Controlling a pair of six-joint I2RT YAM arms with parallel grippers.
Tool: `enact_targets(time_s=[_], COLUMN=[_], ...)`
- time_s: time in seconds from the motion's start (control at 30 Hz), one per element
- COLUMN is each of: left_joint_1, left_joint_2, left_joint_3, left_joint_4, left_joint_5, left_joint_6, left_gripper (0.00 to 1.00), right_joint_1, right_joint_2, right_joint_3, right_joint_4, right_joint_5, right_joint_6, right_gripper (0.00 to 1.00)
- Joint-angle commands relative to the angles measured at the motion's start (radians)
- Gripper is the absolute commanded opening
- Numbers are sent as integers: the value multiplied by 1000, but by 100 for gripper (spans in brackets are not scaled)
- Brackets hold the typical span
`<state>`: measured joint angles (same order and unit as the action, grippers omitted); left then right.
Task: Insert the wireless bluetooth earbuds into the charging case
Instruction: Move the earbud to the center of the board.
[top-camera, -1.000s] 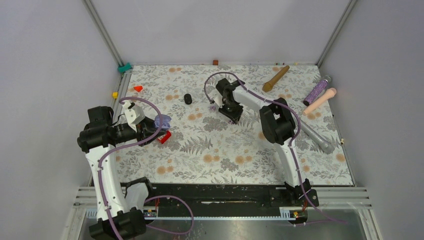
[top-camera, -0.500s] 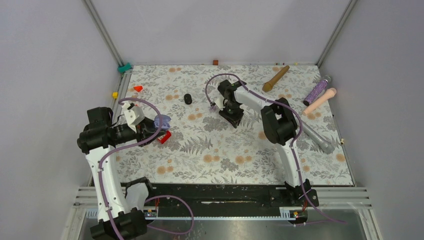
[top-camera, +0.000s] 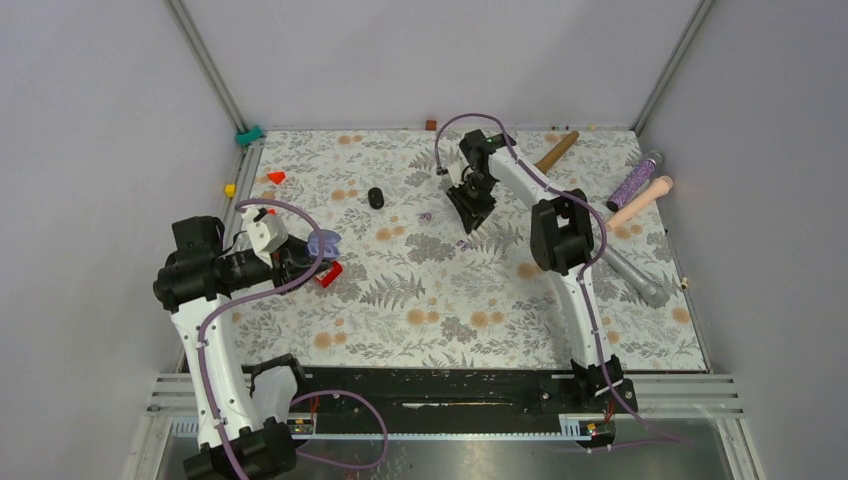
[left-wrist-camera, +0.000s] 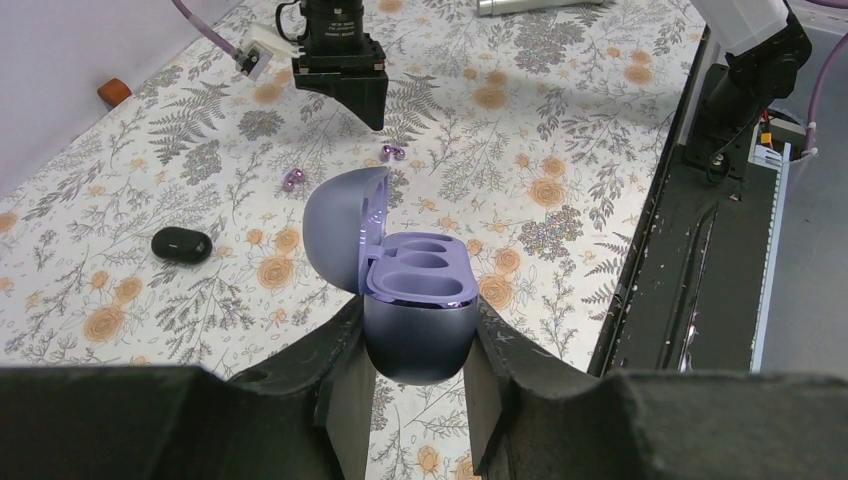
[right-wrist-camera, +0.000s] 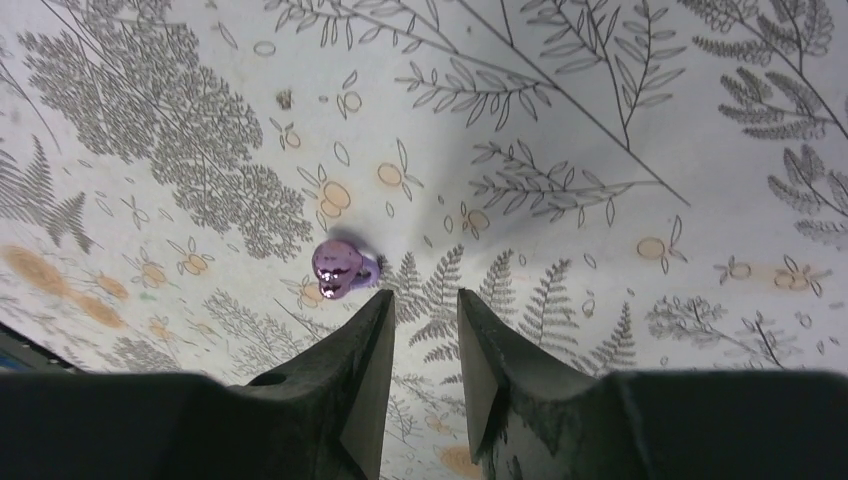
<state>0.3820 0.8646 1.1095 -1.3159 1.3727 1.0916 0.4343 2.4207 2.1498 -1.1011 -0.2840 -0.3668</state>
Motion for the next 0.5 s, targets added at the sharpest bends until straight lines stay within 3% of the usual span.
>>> enact_targets(time_s=[0.0,0.3,0.33,0.37,0.47], left_joint_1=[10,14,13,14,15], left_joint_2=[-8,-10,-10,-11,-13], left_joint_3=[0,-2,-3,-5,-5], left_joint_4=[9,10,9,10,10], left_joint_5=[55,58,-121,36,60], left_joint_6=[24,26,27,26,26], left_gripper=[0,0,0,0,0], right_joint_1=[-5,-5,-6,-5,-5], right_joint_2=[88,77,75,71,67], right_joint_3=[118,94,87,80,71], right_joint_4=[-130,-130,-126,-121,-111], right_joint_5=[-111,-97,-97,-97,-103], right_joint_6=[58,91,92,93,102], right_gripper=[37,34,34,34,34])
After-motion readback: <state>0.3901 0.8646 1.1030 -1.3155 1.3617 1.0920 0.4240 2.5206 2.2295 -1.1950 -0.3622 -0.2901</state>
